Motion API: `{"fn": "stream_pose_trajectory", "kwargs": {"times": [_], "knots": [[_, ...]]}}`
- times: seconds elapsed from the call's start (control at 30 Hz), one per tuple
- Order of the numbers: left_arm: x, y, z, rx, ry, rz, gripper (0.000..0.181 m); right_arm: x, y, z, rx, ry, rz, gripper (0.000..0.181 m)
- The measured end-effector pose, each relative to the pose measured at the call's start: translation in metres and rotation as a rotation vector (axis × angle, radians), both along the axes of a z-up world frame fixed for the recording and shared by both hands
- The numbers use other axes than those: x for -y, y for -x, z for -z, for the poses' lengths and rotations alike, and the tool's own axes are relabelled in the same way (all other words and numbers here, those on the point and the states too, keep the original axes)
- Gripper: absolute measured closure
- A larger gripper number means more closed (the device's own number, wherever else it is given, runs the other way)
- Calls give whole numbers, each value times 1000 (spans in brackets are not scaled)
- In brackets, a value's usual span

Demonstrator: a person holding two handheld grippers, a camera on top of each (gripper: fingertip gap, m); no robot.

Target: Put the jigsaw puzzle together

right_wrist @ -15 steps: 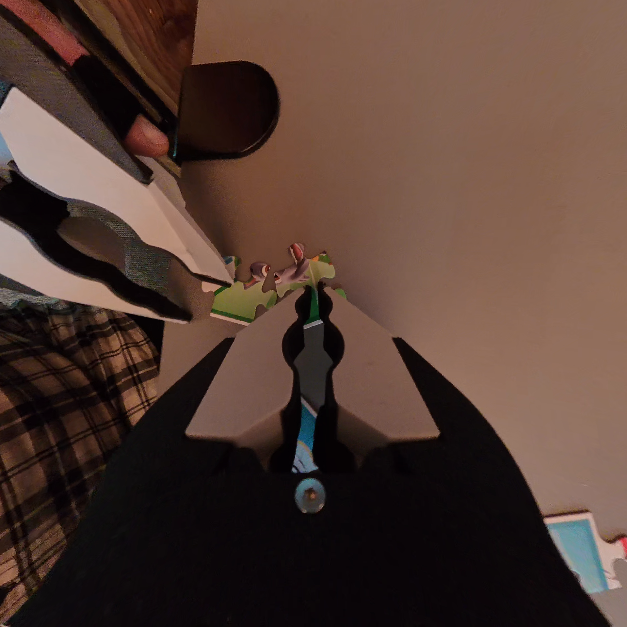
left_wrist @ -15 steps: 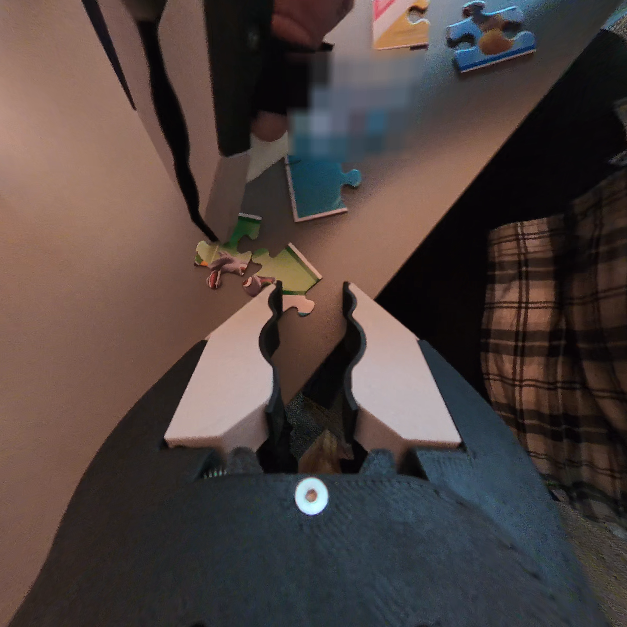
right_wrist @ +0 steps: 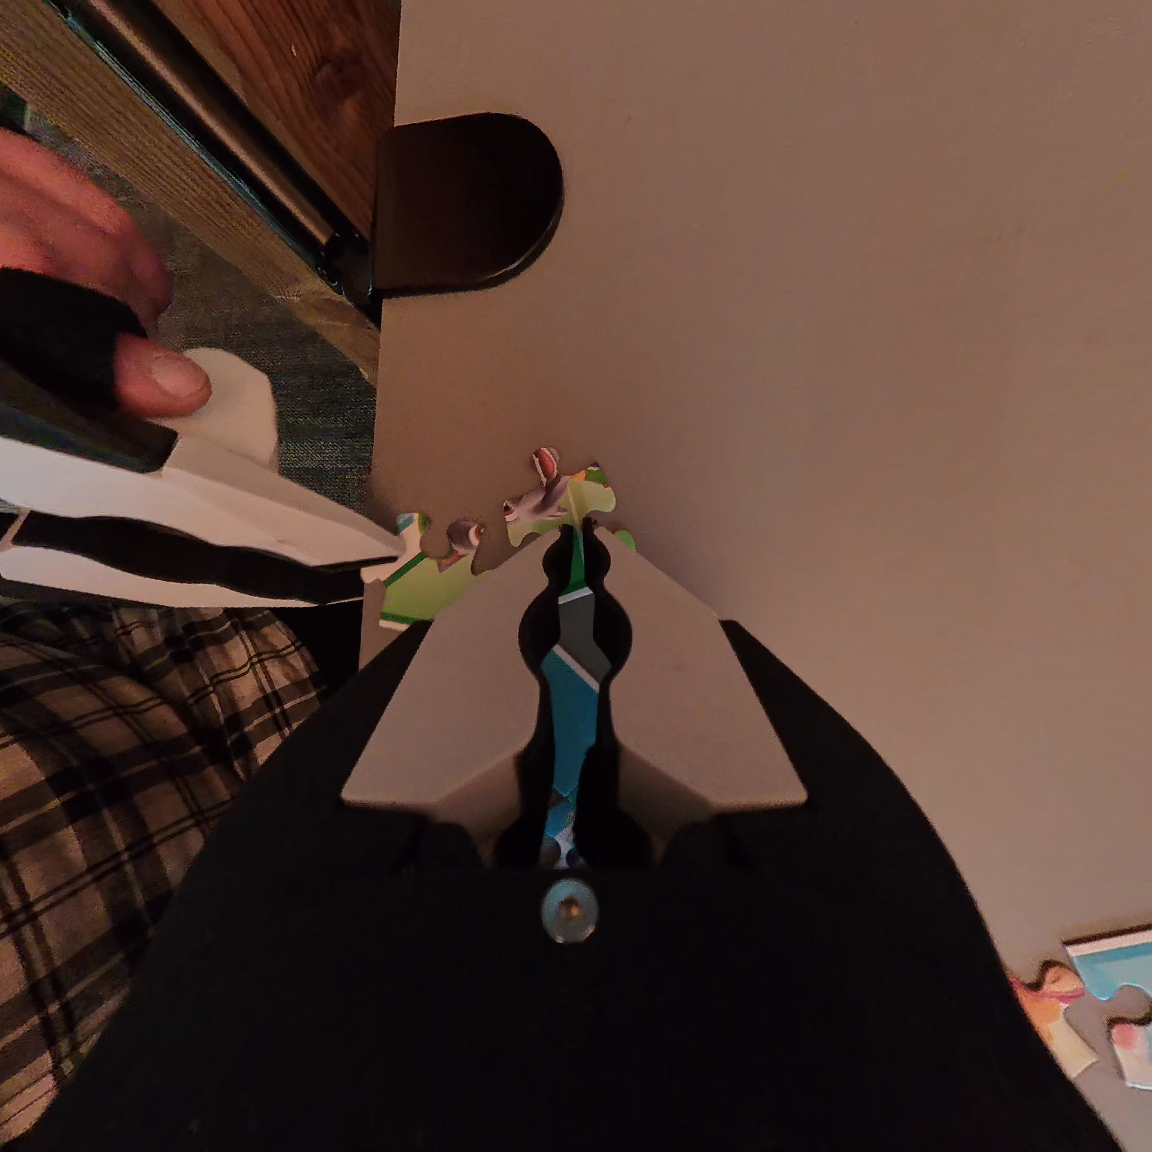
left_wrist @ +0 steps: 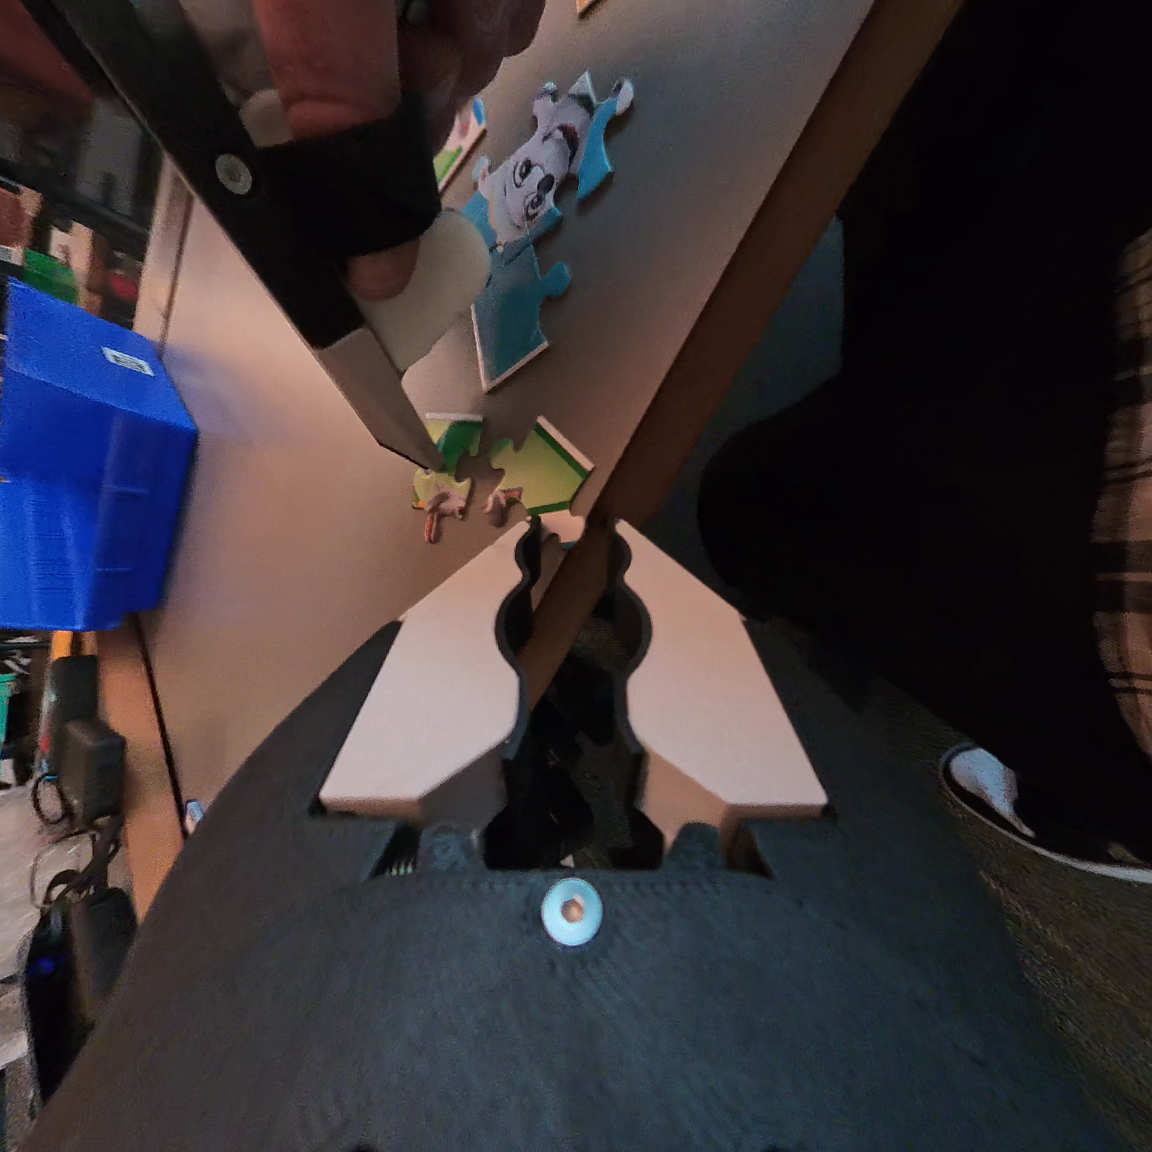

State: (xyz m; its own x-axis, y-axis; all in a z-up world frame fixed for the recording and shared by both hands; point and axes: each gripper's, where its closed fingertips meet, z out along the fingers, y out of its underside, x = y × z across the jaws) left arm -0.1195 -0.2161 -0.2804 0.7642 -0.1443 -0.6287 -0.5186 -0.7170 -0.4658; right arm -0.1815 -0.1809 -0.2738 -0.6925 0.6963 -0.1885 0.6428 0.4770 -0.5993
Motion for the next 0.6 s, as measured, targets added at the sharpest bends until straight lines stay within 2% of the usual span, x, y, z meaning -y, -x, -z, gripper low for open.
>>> {"fn": "stream_pose_trajectory", "kwargs": {"times": [0.03,0.17,0.4,0.6], "knots": [[0,-3,-2,-10,-19,5,169,0,-1,0,-4,-4,2,179],[-1,-6,-4,-34,-50,-27,171,2,-3,0,-9,-9,9,181],[3,-10,-18,22,-120,-81,179,1,-6,-1,-17,-1,25,181],[6,9,-28,-43,-85,-193,180,2,-4,-5,-48,25,22,179]]}}
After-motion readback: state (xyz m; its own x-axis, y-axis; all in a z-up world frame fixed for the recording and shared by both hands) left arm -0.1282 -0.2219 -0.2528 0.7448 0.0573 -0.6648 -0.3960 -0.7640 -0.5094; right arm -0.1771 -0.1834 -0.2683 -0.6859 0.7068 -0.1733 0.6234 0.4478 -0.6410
